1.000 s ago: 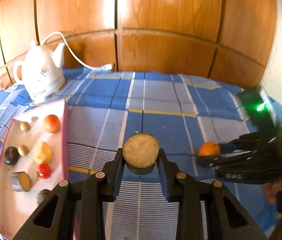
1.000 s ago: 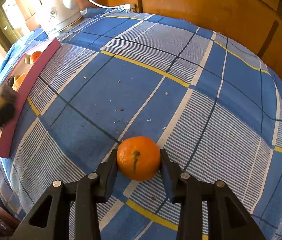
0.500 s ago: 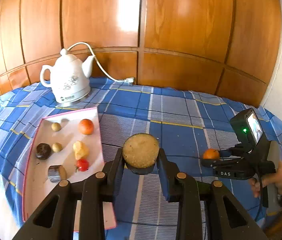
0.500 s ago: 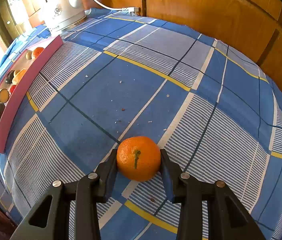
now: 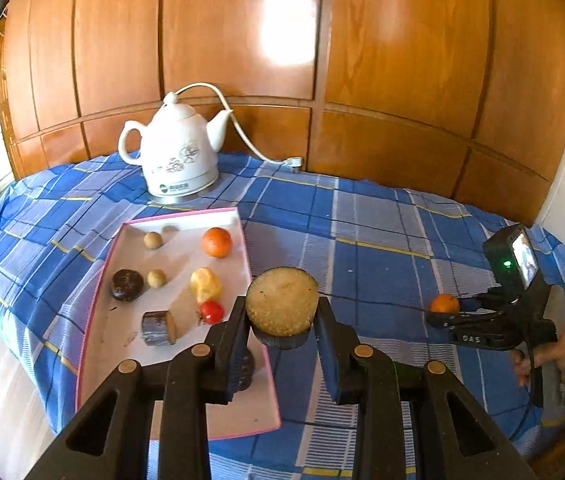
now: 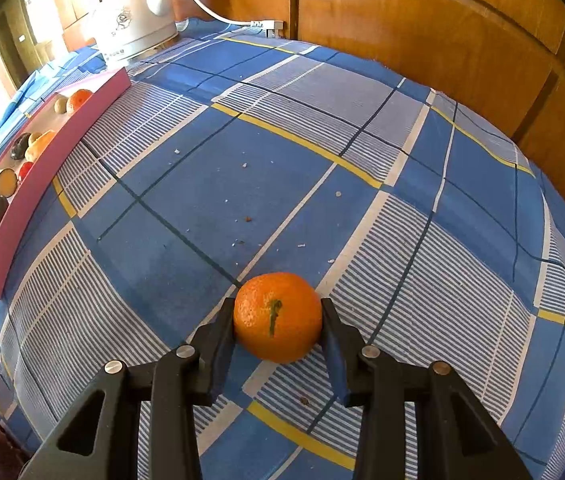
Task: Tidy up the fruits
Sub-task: 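Carry the eggplant slice over the tray with the left tool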
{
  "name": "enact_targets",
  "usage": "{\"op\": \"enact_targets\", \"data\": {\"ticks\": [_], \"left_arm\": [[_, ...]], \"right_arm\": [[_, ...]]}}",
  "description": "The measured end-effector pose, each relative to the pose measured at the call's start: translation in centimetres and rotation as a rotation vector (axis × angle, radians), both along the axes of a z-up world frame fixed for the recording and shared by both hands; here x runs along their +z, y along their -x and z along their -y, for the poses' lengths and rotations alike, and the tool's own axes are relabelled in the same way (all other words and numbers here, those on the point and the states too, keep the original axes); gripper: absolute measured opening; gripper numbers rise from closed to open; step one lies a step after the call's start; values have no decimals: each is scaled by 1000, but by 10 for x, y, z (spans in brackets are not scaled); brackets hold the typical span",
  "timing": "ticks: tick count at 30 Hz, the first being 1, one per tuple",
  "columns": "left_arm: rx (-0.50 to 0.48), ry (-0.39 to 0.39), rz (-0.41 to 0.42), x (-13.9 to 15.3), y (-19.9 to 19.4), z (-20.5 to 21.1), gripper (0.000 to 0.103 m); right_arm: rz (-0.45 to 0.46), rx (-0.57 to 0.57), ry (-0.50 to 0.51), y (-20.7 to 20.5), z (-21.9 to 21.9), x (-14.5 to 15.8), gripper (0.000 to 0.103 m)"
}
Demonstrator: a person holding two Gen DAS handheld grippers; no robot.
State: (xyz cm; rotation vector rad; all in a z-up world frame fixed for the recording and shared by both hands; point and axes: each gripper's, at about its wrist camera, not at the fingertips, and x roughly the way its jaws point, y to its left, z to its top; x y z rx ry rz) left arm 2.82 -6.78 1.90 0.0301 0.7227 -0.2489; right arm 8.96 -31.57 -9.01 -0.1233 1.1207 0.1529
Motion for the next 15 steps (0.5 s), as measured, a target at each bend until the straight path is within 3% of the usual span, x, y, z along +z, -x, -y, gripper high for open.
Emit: {"op": "enact_targets", "data": {"ticks": [15], "left_arm": [[74,-1,-33,-12,-10,-28,32]], "right_arm": [[3,9,-1,-2,1,2,40]]}}
